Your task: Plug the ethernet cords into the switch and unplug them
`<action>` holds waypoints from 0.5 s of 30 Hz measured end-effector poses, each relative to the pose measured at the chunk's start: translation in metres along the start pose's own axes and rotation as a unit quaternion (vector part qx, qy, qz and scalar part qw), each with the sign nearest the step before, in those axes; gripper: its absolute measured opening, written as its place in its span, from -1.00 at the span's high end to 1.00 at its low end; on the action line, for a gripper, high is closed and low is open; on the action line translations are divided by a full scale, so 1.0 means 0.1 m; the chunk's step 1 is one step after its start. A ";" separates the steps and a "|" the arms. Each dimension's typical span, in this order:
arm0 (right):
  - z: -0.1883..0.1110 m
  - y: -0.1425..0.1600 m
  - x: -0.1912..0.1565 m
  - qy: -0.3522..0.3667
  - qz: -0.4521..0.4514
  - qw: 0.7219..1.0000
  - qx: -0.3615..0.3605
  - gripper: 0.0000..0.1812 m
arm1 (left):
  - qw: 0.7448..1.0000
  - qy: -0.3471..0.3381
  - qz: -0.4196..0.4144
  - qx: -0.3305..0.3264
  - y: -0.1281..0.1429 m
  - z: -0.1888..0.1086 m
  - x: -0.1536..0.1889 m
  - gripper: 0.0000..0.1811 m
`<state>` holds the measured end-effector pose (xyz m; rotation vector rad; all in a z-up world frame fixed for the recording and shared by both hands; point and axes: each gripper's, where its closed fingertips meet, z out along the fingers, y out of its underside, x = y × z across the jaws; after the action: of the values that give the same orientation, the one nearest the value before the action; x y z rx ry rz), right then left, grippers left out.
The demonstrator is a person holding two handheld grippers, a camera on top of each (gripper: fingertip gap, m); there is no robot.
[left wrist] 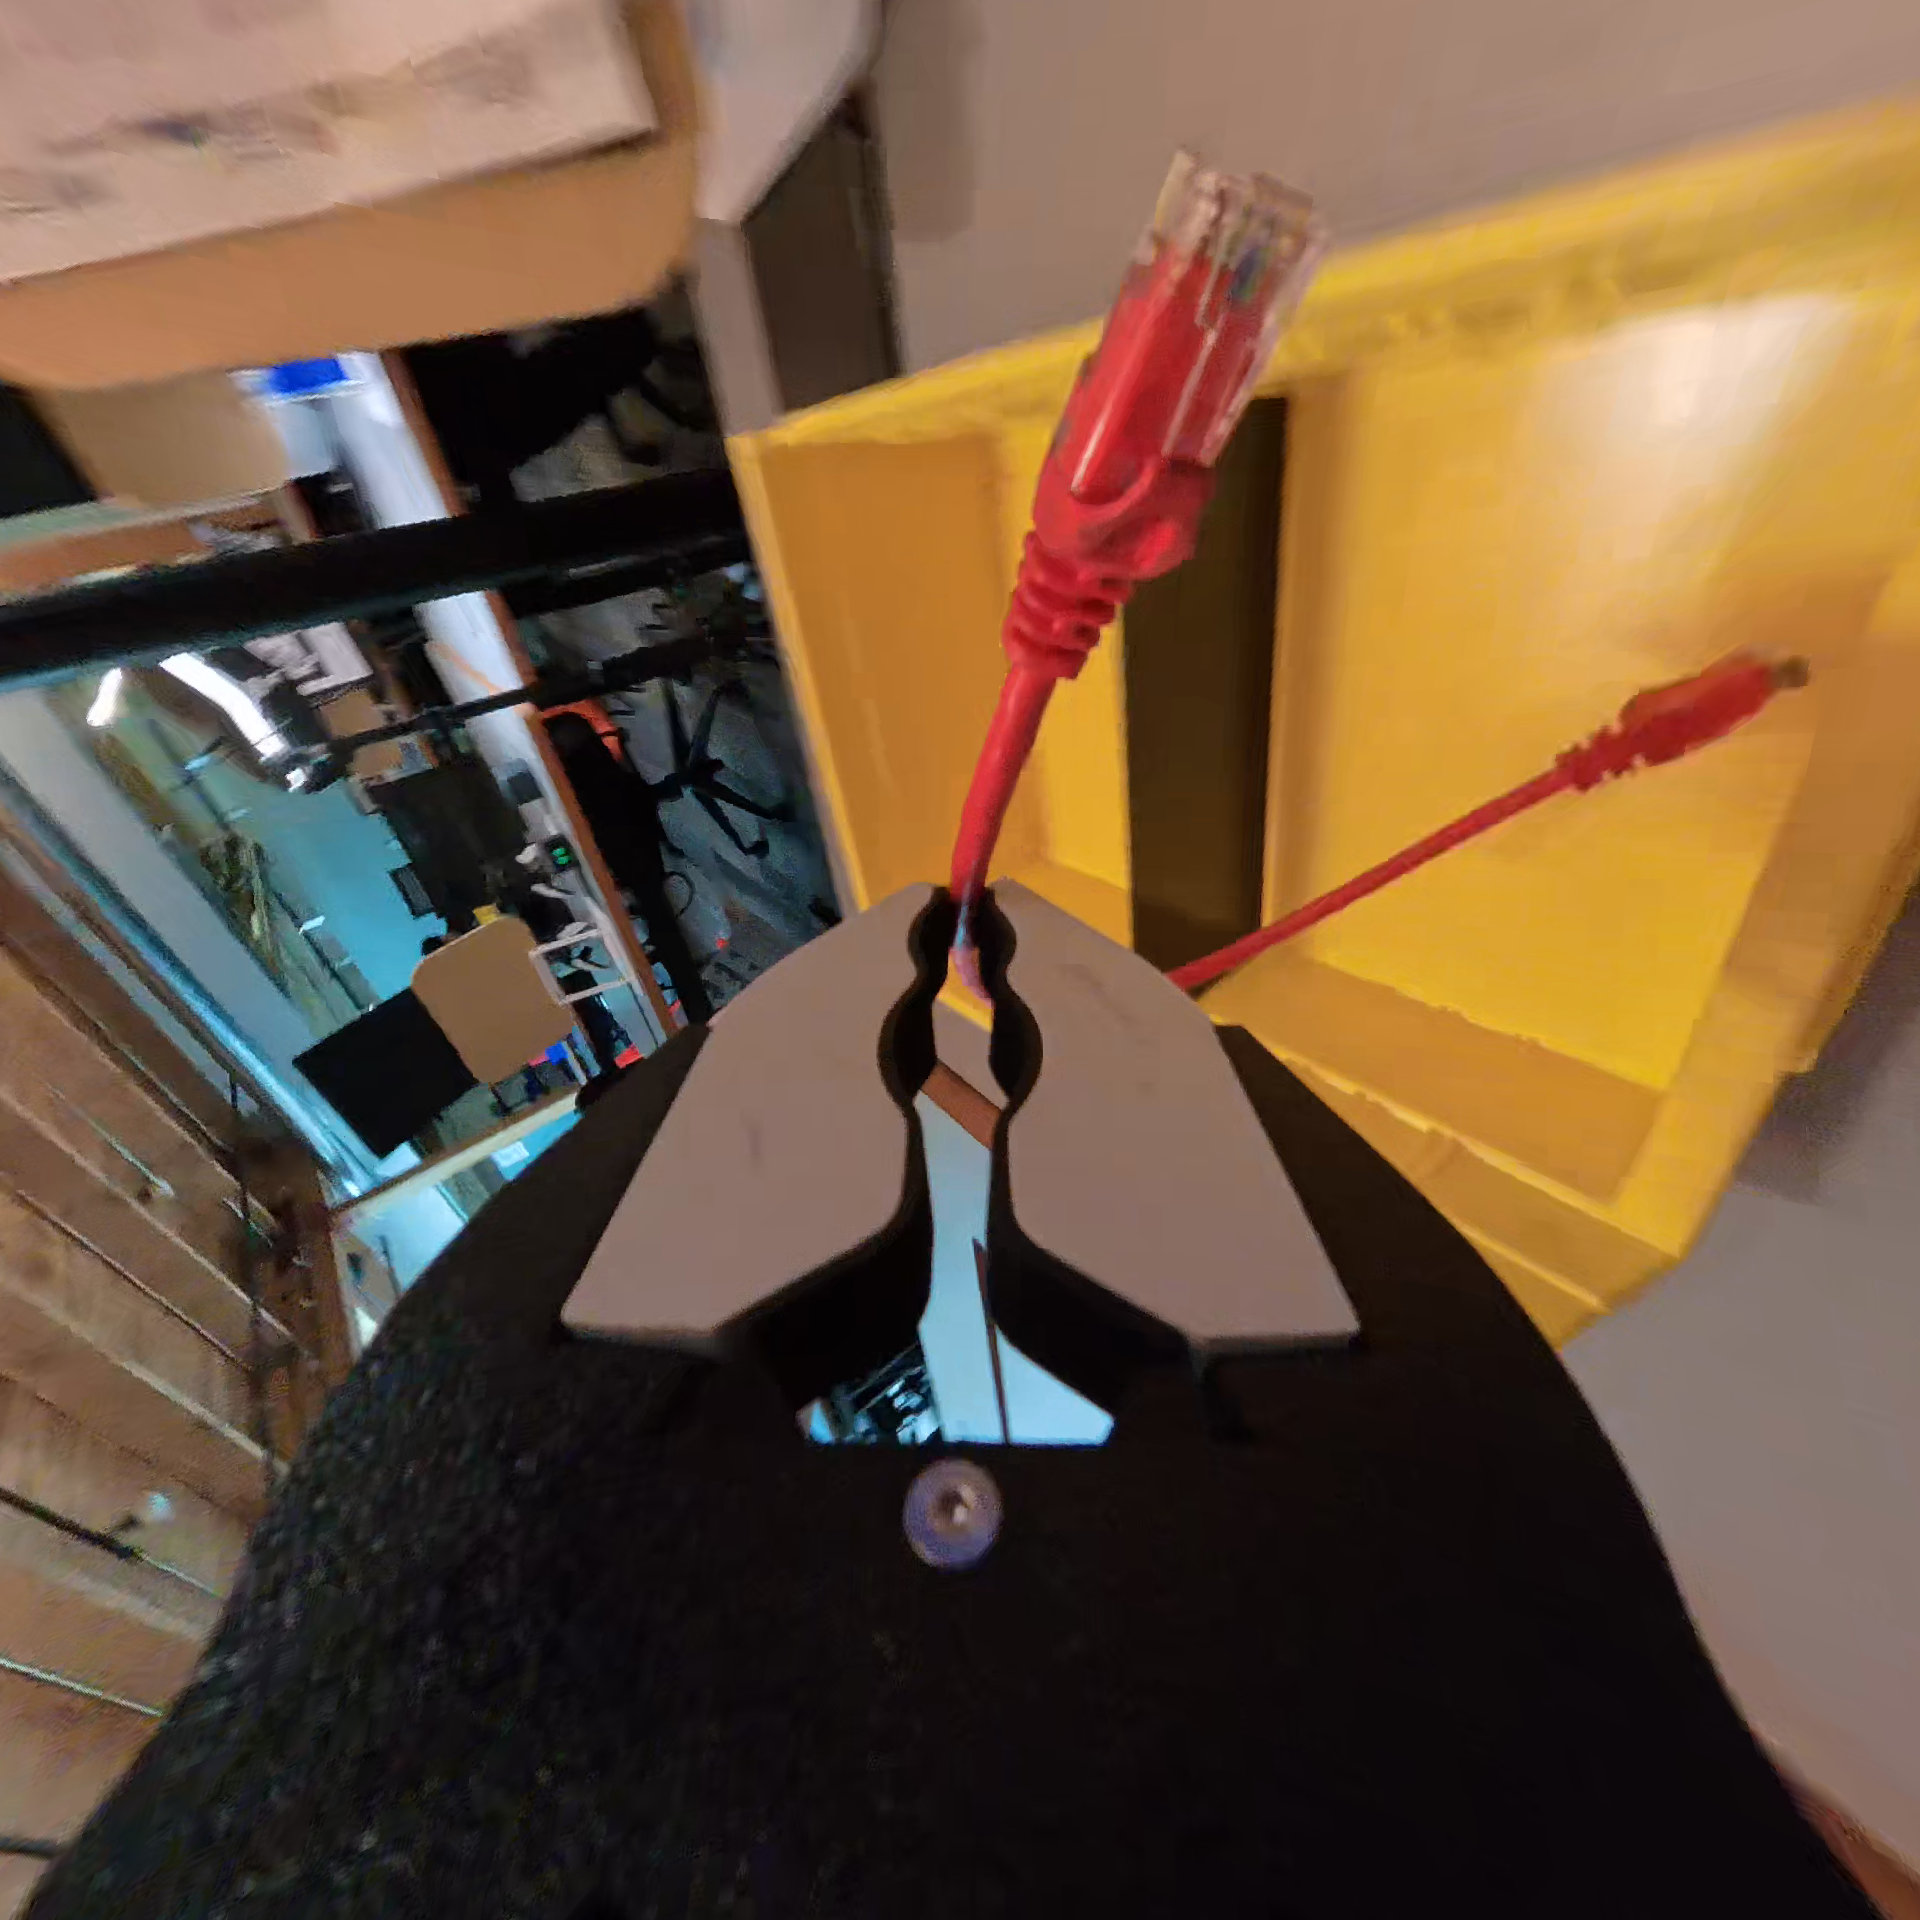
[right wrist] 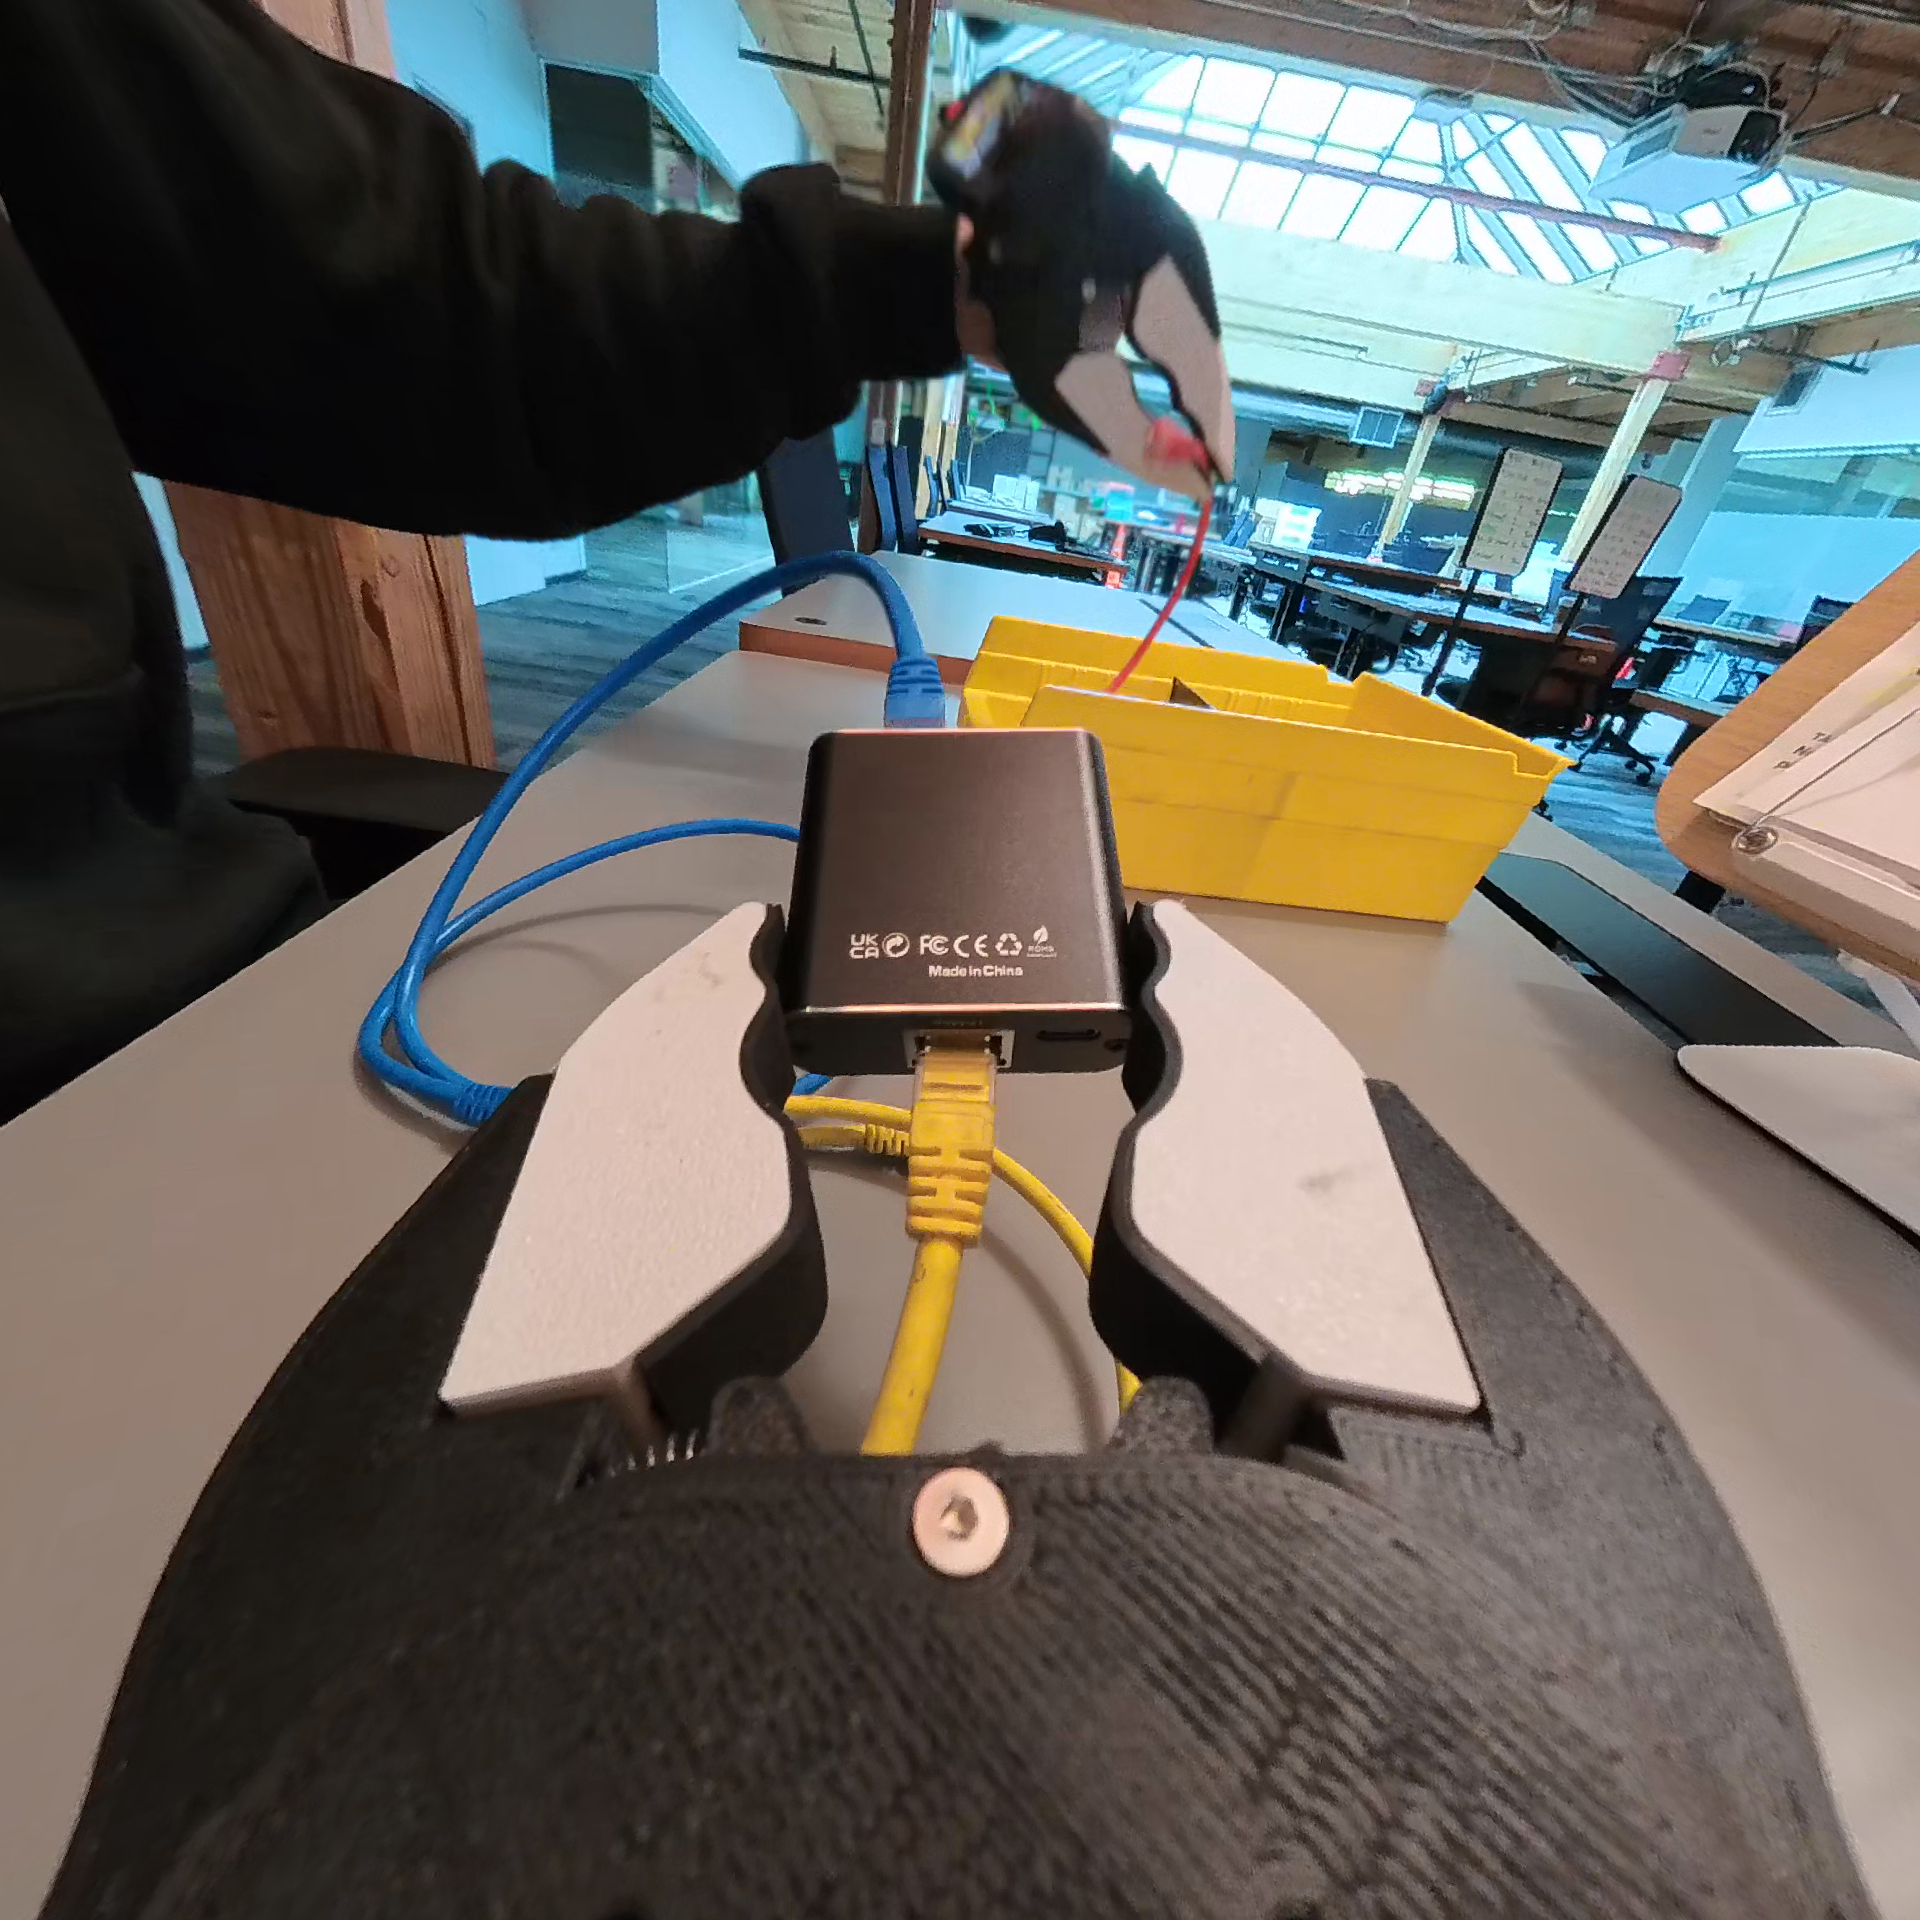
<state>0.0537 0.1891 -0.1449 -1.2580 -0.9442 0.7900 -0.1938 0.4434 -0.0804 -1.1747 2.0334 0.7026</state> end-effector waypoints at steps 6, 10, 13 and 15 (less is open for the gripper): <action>-0.11 -0.11 0.05 0.010 0.012 0.999 0.047 0.32 | 0.977 -0.045 -0.196 0.076 -0.50 -0.62 -0.43 0.95; -0.19 -0.15 0.05 0.012 0.016 0.998 0.062 0.32 | 0.977 -0.041 -0.204 0.040 -0.83 -0.53 -0.42 0.95; -0.24 -0.15 0.06 0.014 0.018 0.998 0.064 0.32 | 0.973 -0.059 -0.224 0.021 -1.00 -0.35 -0.47 0.95; -0.25 -0.15 0.05 0.012 0.017 0.998 0.059 0.32 | 0.964 -0.045 -0.258 0.033 -1.14 -0.21 -0.41 0.95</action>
<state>0.0783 0.1812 -0.1311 -1.1811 -0.8462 0.8431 -0.0837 0.3986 -0.0485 -1.5180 1.5602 0.4137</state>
